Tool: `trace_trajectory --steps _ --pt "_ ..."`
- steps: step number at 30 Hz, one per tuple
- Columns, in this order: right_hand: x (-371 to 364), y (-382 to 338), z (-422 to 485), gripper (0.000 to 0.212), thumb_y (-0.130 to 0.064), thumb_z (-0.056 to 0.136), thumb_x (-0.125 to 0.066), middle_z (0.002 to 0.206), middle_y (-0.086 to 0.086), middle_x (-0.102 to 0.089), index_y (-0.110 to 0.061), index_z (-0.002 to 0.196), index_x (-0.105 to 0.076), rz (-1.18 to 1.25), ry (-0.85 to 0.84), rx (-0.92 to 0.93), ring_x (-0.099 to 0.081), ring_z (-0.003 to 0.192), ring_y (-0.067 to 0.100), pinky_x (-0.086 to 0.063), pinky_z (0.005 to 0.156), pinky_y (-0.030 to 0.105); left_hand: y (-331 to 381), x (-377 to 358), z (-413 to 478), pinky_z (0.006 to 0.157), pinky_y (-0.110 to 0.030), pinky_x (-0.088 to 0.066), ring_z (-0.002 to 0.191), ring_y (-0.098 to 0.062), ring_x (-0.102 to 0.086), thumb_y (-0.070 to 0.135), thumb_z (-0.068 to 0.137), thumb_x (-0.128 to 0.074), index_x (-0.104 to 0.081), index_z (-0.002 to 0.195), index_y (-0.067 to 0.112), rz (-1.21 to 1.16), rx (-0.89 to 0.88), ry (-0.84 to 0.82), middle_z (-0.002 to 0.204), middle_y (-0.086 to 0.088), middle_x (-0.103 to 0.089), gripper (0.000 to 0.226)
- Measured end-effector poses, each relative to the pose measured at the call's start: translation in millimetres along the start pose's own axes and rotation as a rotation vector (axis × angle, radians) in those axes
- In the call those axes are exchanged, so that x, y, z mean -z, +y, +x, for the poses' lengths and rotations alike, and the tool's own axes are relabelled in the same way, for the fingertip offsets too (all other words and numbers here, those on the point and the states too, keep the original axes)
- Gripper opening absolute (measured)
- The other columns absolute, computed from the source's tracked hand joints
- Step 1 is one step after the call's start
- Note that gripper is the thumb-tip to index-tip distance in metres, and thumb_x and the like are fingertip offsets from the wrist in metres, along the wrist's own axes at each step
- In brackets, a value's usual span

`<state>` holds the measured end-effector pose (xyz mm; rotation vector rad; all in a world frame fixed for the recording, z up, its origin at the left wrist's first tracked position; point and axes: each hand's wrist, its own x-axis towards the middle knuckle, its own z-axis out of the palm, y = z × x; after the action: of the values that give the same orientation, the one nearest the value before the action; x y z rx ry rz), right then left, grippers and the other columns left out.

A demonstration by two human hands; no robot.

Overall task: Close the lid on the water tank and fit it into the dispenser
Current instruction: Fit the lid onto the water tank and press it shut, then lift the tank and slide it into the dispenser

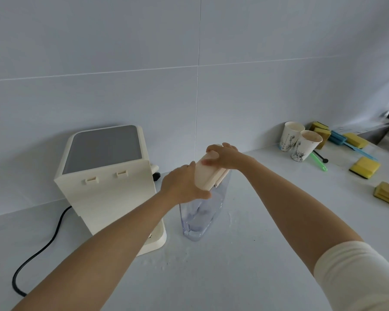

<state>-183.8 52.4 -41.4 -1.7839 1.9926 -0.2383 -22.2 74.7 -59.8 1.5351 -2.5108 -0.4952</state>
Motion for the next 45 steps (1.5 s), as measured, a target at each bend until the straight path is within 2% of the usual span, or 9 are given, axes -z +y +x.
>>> trace_trajectory --steps 5,10,16,20,22,25,34,38,45 --pt "3 17 1 0.059 -0.055 0.076 -0.056 0.127 0.012 -0.039 -0.023 0.123 -0.041 0.016 0.018 -0.115 -0.039 0.116 0.031 -0.035 0.094 0.037 -17 17 7 0.059 -0.028 -0.034 0.085 -0.024 -0.053 0.051 0.06 -0.071 -0.049 0.089 0.019 0.04 0.005 -0.046 0.087 0.002 -0.053 0.049" --pt "2 28 -8 0.063 -0.057 0.072 -0.059 0.127 0.012 -0.037 -0.022 0.121 -0.042 0.077 0.043 -0.157 -0.046 0.092 0.026 -0.04 0.082 0.032 -27 26 16 0.087 -0.037 -0.046 0.108 -0.025 -0.053 0.047 0.059 -0.077 -0.053 0.12 0.015 -0.063 0.019 -0.098 0.118 -0.003 -0.059 0.073" --pt "-5 36 -22 0.065 -0.061 0.073 -0.055 0.129 0.013 -0.036 -0.024 0.125 -0.04 0.091 0.094 -0.191 -0.048 0.108 0.032 -0.043 0.093 0.04 -36 29 23 0.092 -0.033 -0.04 0.12 -0.024 -0.048 0.038 0.062 -0.08 -0.046 0.13 0.015 -0.18 -0.001 -0.158 0.128 -0.005 -0.052 0.079" --pt "-9 39 -30 0.066 -0.061 0.073 -0.054 0.13 0.012 -0.033 -0.026 0.127 -0.039 0.129 0.128 -0.222 -0.048 0.109 0.033 -0.043 0.095 0.043 -40 27 28 0.078 -0.029 -0.036 0.109 -0.02 -0.049 0.033 0.065 -0.079 -0.037 0.075 0.041 -0.237 -0.003 -0.173 0.117 -0.006 -0.052 0.044" --pt "-12 40 -33 0.066 -0.062 0.074 -0.053 0.129 0.011 -0.033 -0.027 0.127 -0.039 0.149 0.148 -0.231 -0.049 0.107 0.032 -0.043 0.095 0.045 -44 24 30 0.089 -0.029 -0.035 0.125 -0.021 -0.045 0.03 0.068 -0.078 -0.047 0.093 0.04 -0.285 0.002 -0.192 0.135 -0.006 -0.048 0.041" --pt "-15 41 -35 0.065 -0.06 0.075 -0.053 0.13 0.01 -0.033 -0.027 0.128 -0.039 0.188 0.179 -0.234 -0.051 0.101 0.029 -0.044 0.094 0.044 -46 22 31 0.099 -0.026 -0.03 0.135 -0.02 -0.036 0.028 0.072 -0.075 -0.032 0.14 0.015 -0.345 0.003 -0.206 0.148 -0.002 -0.037 0.082" --pt "-20 59 -49 0.107 -0.04 0.069 -0.072 0.153 0.011 -0.012 -0.028 0.144 0.004 0.601 0.193 -0.137 -0.025 0.136 0.032 -0.025 0.109 0.047 -59 4 25 0.11 -0.034 -0.03 0.135 -0.02 -0.039 0.025 0.066 -0.08 0.006 0.148 0.02 -0.553 0.119 -0.291 0.159 0.001 -0.011 0.118" --pt "-32 74 -56 0.121 -0.021 0.068 -0.076 0.153 0.01 -0.017 -0.024 0.141 0.02 0.735 0.078 -0.126 -0.029 0.136 0.028 -0.028 0.109 0.04 -60 -17 24 0.112 -0.037 -0.03 0.137 -0.022 -0.034 0.019 0.064 -0.082 -0.008 0.147 0.021 -0.646 0.116 -0.312 0.155 -0.001 -0.022 0.111" --pt "-60 82 -56 0.113 -0.012 0.067 -0.077 0.151 0.0 -0.016 -0.027 0.143 0.006 0.752 -0.003 -0.08 -0.018 0.139 0.021 -0.025 0.104 0.028 -58 -44 26 0.107 -0.03 -0.032 0.132 -0.021 -0.036 0.015 0.063 -0.082 -0.025 0.14 0.018 -0.712 0.144 -0.196 0.142 0.0 -0.04 0.096"
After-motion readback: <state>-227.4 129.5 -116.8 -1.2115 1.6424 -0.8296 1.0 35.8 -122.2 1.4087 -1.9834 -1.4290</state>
